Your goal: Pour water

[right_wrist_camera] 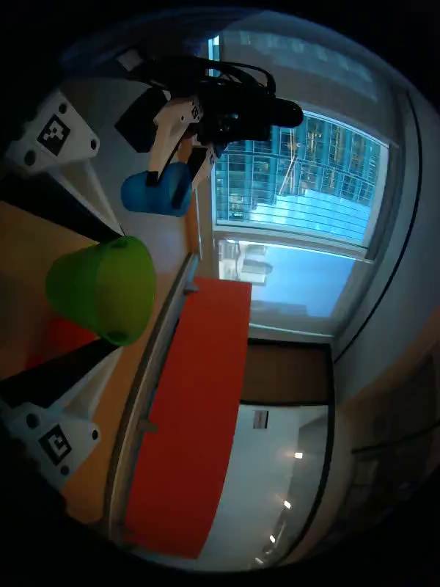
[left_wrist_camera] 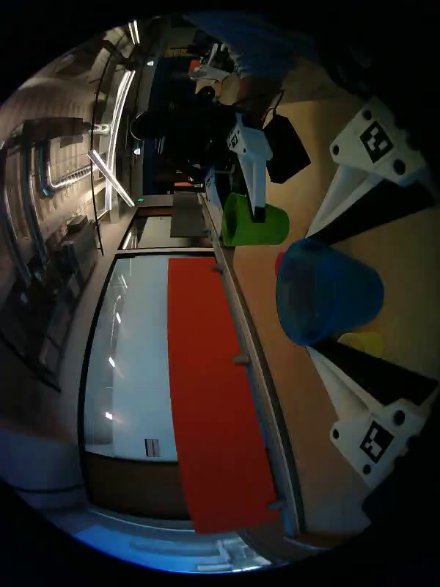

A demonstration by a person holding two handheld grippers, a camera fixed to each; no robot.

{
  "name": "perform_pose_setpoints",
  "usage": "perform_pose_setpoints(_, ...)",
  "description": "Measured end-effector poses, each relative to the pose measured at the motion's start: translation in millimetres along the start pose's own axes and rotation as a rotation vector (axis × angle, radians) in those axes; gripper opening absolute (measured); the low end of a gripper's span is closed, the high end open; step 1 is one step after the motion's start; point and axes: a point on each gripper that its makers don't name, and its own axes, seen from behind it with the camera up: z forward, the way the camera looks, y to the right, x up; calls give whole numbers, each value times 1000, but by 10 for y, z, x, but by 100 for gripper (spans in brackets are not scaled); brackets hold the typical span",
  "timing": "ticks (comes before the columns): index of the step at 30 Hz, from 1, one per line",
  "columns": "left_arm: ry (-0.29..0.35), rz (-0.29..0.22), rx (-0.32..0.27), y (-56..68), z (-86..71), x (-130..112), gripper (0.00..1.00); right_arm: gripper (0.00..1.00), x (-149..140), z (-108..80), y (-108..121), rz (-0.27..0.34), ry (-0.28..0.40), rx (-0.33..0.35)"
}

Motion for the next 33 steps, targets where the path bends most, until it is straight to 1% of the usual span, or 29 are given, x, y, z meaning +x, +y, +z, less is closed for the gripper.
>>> perform_pose_setpoints(6, 18, 47, 36, -103, 2, 143, 86, 92, -3, 8, -33, 4, -1, 16)
perform_pose_setpoints(11, 35, 102, 53, -139, 2, 295, 86, 92, -4, 34, -100, 3, -5, 40)
perform_pose_setpoints(17, 44, 156, 69, -187, 15, 455, 86, 91, 14, 64, -200, 7, -2, 72)
perform_pose_setpoints(20, 44, 194, 79, -208, 24, 531, 86, 91, 25, 78, -259, 12, 0, 91)
perform_pose_setpoints(26, 45, 286, 101, -215, 39, 707, 86, 91, 24, 113, -366, 16, 3, 119)
perform_pose_setpoints(33, 54, 375, 115, -186, 49, 901, 86, 91, 65, 146, -510, 20, 12, 150)
